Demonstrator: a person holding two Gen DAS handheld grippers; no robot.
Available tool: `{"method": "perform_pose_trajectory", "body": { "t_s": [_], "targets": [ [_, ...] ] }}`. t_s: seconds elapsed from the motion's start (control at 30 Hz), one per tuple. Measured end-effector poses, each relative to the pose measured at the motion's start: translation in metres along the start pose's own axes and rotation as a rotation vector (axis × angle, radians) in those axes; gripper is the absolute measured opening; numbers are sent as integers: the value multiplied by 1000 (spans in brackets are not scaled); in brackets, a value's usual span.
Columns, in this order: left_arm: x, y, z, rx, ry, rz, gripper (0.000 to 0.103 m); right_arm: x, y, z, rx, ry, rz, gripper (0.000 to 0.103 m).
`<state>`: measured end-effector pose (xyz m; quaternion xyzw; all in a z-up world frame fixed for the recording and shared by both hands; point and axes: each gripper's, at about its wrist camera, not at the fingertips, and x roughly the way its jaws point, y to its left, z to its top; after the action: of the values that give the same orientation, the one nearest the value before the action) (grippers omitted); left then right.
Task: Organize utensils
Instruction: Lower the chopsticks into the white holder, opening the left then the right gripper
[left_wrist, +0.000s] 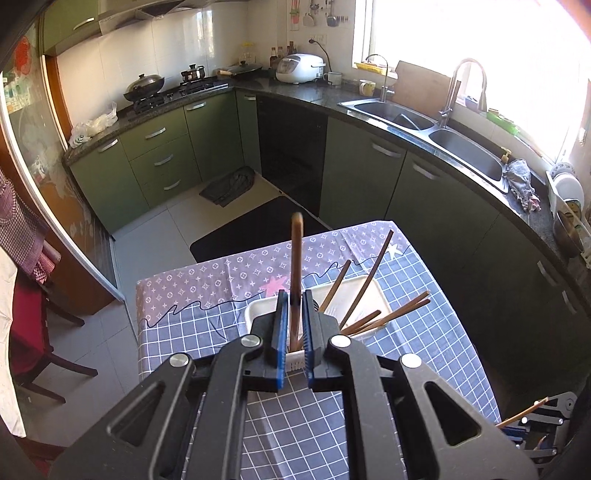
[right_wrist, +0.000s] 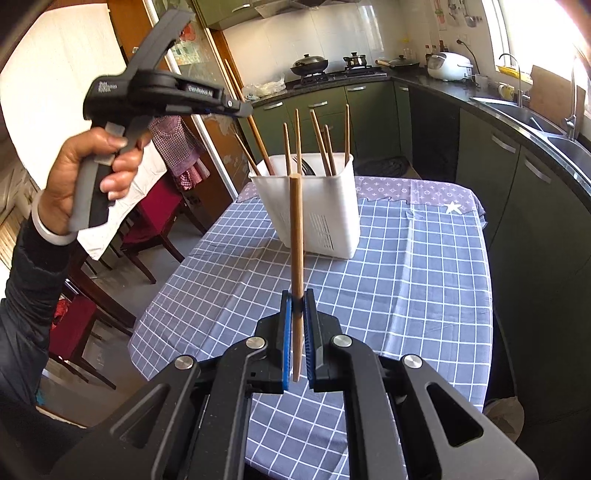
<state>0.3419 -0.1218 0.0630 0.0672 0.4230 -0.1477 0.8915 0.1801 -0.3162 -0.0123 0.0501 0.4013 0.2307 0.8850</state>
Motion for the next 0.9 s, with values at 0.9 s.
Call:
{"method": "perform_pose_trajectory", "body": {
  "t_s": [0.9],
  "targets": [
    [-103, 20, -173, -14, -273, -72, 52, -1, -1, 208, 30, -293, -147, 7]
  ]
}}
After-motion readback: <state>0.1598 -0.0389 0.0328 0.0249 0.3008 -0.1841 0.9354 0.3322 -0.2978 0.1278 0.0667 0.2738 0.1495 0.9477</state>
